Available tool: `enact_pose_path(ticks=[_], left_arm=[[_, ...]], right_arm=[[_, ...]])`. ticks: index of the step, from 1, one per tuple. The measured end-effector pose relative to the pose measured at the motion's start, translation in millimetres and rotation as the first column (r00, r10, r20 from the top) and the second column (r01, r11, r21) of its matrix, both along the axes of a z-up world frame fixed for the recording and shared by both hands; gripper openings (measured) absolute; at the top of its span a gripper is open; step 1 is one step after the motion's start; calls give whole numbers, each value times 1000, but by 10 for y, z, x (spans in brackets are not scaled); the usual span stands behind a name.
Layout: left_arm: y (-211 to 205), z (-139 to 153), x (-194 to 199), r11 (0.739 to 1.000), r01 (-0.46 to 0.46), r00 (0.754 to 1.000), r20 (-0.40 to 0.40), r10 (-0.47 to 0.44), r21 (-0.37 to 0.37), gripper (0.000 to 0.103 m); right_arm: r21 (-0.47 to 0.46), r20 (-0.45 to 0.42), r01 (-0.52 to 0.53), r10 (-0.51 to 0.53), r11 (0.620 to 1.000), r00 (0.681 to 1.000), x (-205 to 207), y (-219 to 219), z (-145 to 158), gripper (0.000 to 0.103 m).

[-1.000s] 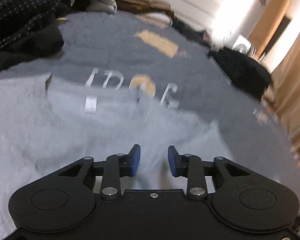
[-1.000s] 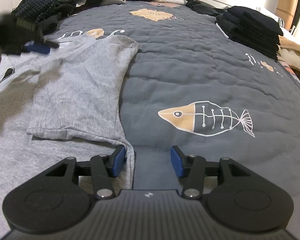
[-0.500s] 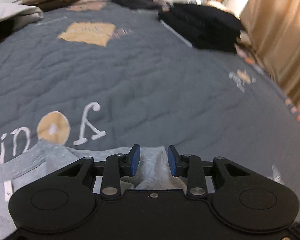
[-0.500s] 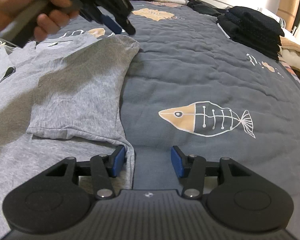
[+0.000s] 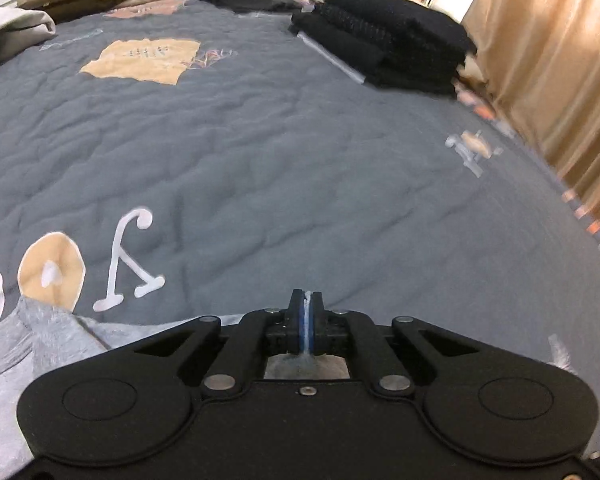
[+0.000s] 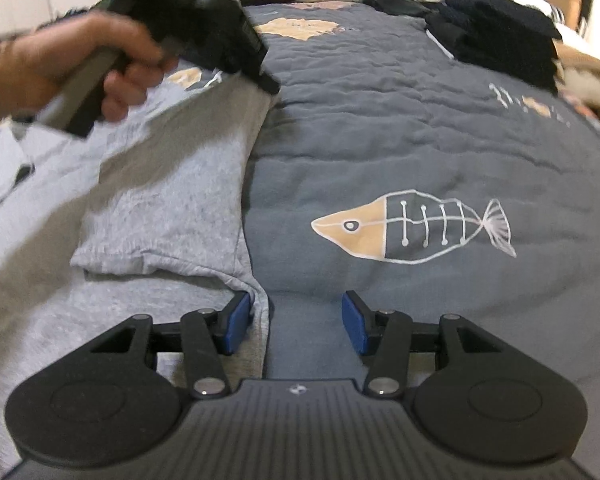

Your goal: Fold clothes

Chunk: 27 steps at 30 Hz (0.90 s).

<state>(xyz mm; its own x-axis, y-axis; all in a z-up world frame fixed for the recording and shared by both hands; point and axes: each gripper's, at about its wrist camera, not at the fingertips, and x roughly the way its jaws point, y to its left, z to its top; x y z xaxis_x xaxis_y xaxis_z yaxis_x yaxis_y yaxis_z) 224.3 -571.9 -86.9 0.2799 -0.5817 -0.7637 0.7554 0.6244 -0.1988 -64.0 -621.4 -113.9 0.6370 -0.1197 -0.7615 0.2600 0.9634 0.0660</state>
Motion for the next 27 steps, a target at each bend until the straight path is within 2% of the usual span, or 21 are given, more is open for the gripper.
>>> enact_pose_path(ticks=[4, 5, 9, 10, 11, 15, 18, 24, 27], left_arm=[[224, 104, 10, 996, -88, 996, -4, 88, -33, 33], [306, 154, -1, 994, -100, 995, 0, 101, -49, 37], [754, 424, -121, 986, -118, 992, 20, 122, -121, 39], [894, 471, -180, 981, -133, 990, 16, 137, -141, 45], [1047, 496, -250, 976, -148, 988, 7, 151, -160, 54], [1686, 544, -572, 953, -202, 979, -28, 201, -225, 55], [2149, 540, -882, 933, -262, 965, -41, 260, -246, 55], [2927, 525, -1465, 883, -398, 914, -23, 405, -249, 55], [3223, 496, -1609, 849, -452, 885, -22, 464, -274, 64]], right_arm=[[53, 6, 12, -12, 999, 1000, -19, -72, 48, 50], [66, 8, 14, -15, 998, 1000, -24, -90, 61, 50], [72, 28, 35, -37, 997, 999, -100, -163, 253, 50], [73, 33, 40, -43, 996, 999, -119, -181, 301, 50], [85, 63, 53, -58, 995, 996, -151, -207, 368, 50], [154, 191, 95, -124, 984, 974, -278, -302, 621, 50], [228, 249, 82, -139, 970, 958, -248, -261, 659, 50], [262, 279, -48, -28, 964, 960, 8, 207, 610, 50], [249, 260, -83, 16, 965, 965, 130, 433, 557, 50]])
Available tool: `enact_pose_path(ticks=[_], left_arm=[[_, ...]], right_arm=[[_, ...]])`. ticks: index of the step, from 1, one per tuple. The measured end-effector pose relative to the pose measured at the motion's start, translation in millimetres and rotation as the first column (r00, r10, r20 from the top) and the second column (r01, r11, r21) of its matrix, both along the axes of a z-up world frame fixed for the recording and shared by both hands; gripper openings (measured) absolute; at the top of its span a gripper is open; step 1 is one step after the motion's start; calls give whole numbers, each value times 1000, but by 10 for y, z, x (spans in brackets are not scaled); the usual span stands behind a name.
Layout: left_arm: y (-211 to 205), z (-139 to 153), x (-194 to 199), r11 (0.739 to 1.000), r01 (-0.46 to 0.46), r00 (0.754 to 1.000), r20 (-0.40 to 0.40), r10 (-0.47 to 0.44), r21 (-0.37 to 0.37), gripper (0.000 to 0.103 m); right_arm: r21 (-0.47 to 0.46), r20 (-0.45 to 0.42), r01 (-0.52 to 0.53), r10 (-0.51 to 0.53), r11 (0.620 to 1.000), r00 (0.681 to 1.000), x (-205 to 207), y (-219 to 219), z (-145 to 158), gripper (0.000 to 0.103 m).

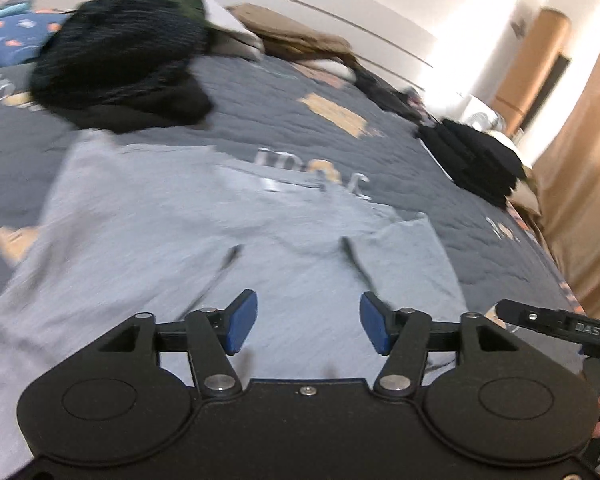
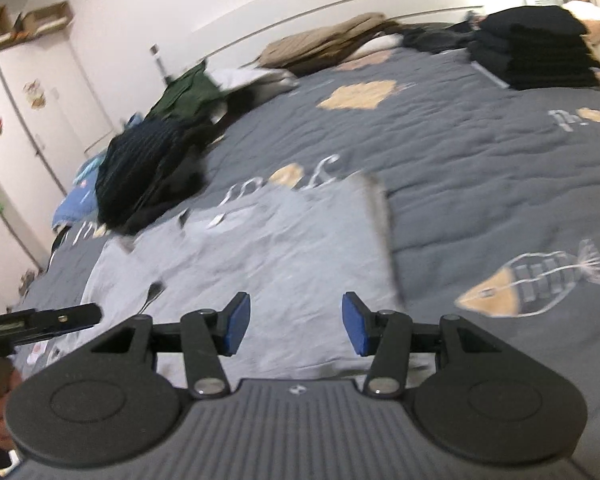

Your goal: Fold clothes

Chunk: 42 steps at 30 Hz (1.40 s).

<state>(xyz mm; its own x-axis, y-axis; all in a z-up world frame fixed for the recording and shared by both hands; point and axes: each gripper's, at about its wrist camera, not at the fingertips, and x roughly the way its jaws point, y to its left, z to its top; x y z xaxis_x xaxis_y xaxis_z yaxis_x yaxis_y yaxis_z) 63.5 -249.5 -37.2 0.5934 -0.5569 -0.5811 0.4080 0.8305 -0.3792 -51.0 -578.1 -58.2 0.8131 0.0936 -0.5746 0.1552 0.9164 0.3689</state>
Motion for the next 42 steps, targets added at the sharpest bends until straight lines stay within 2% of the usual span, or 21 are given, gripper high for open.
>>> enact_pose_path(ticks=[4, 8, 12, 15, 19, 23, 28, 32, 39, 42], left_arm=[[241, -42, -1, 999, -39, 999, -22, 39, -11, 65], [360, -1, -15, 999, -34, 999, 2, 34, 1, 65], [451, -42, -56, 998, -32, 999, 23, 31, 62, 65], [545, -47, -31, 994, -49, 998, 42, 45, 97, 65], [771, -43, 52, 990, -91, 995, 52, 86, 110, 65], [958, -82, 179, 979, -152, 988, 53, 146, 133, 65], [1049, -154, 293, 972, -188, 982, 34, 185, 138, 65], [1048, -174, 303, 976, -173, 985, 19, 173, 128, 65], [973, -149, 308, 988, -132, 991, 1, 132, 86, 66], [912, -150, 300, 990, -111, 994, 13, 111, 87, 74]], right_arm=[[-28, -49, -26, 24, 999, 998, 149, 168, -128, 50], [-44, -78, -18, 15, 999, 997, 205, 248, -213, 50], [-27, -156, -8, 4, 1000, 988, 301, 290, -413, 50], [-70, -182, -16, 3, 997, 983, 332, 375, -522, 50], [-96, -199, -37, 18, 995, 980, 344, 462, -457, 53], [-66, -192, -1, -12, 998, 981, 346, 462, -325, 53], [-22, -128, 29, -31, 999, 991, 407, 574, -166, 53], [-71, -98, 36, -43, 997, 994, 496, 694, -128, 53], [-151, -122, 30, -49, 988, 991, 611, 828, -215, 53], [-161, -121, 20, -40, 987, 992, 630, 868, -222, 53]])
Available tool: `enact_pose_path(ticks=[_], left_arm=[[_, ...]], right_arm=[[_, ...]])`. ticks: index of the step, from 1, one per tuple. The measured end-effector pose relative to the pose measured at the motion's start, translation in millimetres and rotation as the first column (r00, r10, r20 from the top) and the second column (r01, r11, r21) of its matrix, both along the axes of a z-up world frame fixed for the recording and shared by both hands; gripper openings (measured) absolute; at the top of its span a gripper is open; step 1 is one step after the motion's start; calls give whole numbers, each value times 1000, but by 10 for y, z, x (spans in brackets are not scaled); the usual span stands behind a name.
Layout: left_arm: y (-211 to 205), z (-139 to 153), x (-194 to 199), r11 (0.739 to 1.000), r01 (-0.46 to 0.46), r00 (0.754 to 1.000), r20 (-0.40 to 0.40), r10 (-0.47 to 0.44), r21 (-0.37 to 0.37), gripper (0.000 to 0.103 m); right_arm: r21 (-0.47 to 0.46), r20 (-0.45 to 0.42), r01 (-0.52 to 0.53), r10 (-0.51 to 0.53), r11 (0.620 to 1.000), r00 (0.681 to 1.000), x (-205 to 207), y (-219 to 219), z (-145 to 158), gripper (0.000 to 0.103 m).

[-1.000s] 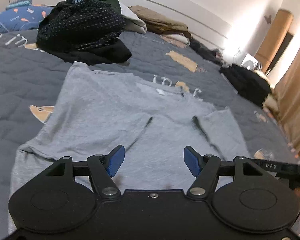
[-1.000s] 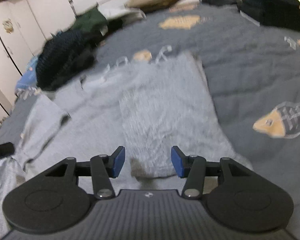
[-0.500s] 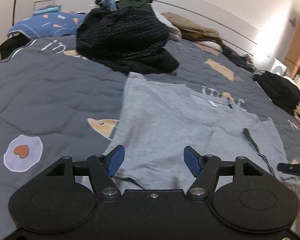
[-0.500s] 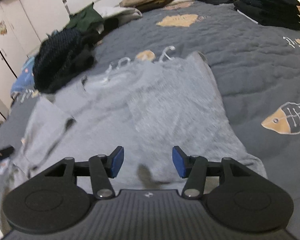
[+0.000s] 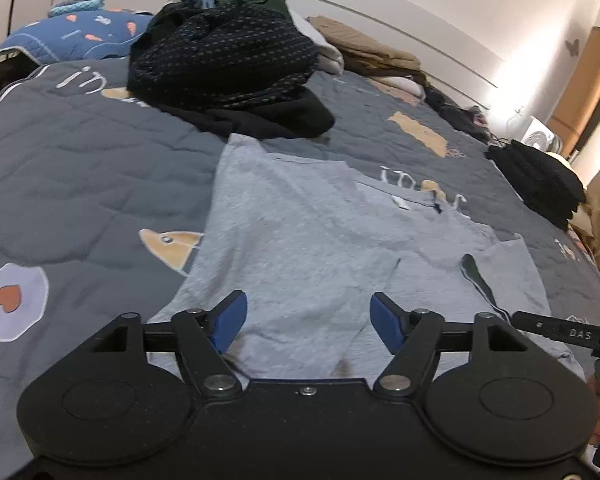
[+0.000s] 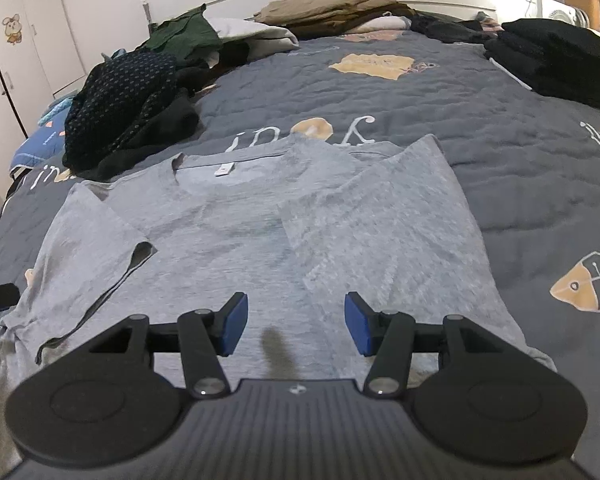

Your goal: Fold clothes

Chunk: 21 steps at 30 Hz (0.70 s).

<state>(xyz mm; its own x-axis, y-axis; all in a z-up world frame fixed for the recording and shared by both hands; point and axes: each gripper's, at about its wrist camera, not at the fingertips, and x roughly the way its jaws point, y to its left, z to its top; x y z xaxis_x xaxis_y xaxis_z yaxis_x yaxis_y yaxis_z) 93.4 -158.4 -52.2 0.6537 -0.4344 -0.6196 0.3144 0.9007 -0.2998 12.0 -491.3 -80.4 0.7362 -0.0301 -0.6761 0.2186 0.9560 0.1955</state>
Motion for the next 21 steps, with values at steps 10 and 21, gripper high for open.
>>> enact_pose_path(ticks=[10, 21], left_arm=[[-95, -13, -105, 997, 47, 998, 47, -51, 65, 76], [-170, 14, -232, 996, 70, 997, 39, -72, 49, 76]], right_arm=[[28, -11, -6, 7, 1000, 1000, 11, 40, -2, 53], [54, 23, -12, 11, 998, 1000, -88, 143, 176, 53]])
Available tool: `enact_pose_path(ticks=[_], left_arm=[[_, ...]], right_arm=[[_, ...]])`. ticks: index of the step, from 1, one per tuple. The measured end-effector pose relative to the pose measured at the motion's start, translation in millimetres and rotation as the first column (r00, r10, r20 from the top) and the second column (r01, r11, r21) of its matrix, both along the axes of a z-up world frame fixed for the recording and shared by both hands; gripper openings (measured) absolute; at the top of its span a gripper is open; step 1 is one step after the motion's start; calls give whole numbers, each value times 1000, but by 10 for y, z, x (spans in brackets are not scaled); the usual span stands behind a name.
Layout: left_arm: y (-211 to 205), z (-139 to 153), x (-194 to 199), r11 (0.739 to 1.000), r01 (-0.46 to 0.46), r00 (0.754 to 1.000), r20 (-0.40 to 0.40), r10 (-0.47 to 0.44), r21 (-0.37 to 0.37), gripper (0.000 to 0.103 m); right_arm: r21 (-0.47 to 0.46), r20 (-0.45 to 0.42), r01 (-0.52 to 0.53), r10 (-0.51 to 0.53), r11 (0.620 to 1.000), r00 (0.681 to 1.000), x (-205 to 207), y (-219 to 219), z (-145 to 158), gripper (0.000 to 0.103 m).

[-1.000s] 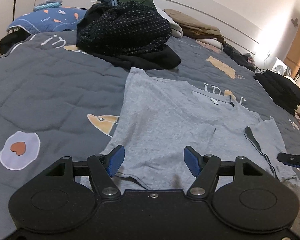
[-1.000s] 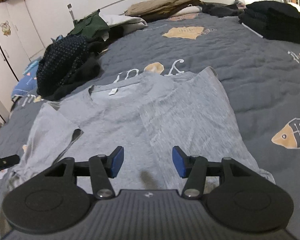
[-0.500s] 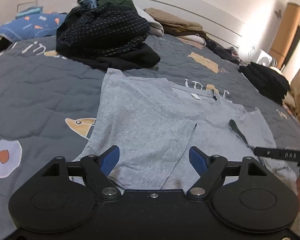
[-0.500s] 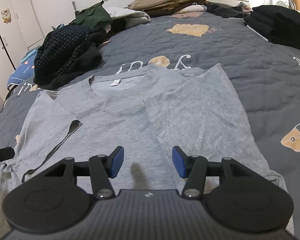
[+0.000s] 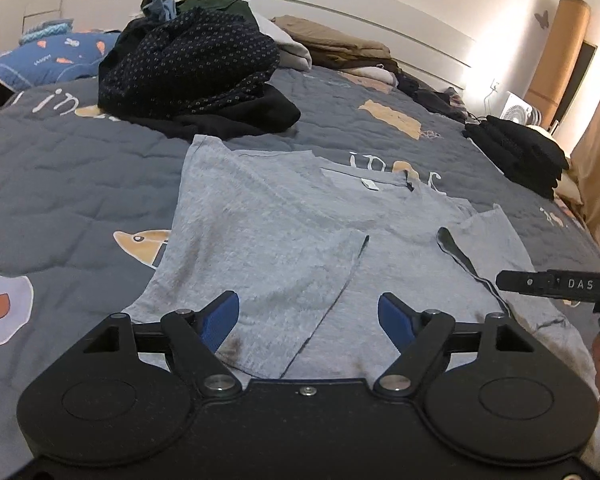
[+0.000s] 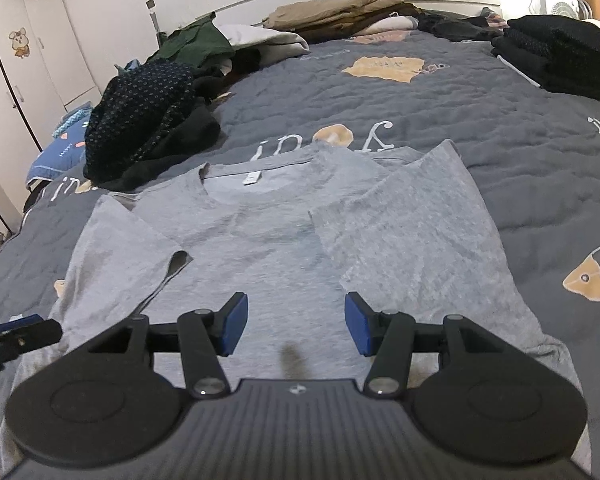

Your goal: Fold clothes

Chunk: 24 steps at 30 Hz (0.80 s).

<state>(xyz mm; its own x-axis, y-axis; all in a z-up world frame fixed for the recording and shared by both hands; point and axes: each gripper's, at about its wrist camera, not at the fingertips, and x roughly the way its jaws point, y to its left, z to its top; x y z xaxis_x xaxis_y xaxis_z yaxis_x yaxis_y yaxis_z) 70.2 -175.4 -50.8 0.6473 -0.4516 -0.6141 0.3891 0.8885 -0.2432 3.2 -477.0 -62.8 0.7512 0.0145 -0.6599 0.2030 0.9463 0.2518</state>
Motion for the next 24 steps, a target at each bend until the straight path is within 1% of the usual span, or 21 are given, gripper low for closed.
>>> enact_pose_path(ticks=[3, 9, 11, 14, 18, 24], left_arm=[[-2, -1, -52, 1000, -6, 1000, -5, 6, -8, 76], [-37, 22, -191, 1000, -5, 1000, 4, 5, 5, 76], [-22, 49, -263, 1000, -6, 1000, 9, 6, -2, 77], [-10, 79, -371, 1000, -7, 1000, 18, 7, 0, 77], [41, 53, -546, 1000, -14, 1000, 10, 14, -4, 77], [119, 8, -845, 1000, -5, 1000, -5, 5, -4, 77]], right_arm=[[9, -2, 2, -2, 1000, 1000, -69, 52, -3, 53], [10, -2, 19, -19, 1000, 1000, -296, 129, 23, 53], [-1, 10, 18, -18, 1000, 1000, -371, 164, 83, 53], [6, 40, 16, -16, 1000, 999, -500, 204, 177, 53], [0, 56, 24, -23, 1000, 998, -734, 282, 228, 53], [-30, 51, 34, -32, 999, 998, -1128, 414, 183, 53]])
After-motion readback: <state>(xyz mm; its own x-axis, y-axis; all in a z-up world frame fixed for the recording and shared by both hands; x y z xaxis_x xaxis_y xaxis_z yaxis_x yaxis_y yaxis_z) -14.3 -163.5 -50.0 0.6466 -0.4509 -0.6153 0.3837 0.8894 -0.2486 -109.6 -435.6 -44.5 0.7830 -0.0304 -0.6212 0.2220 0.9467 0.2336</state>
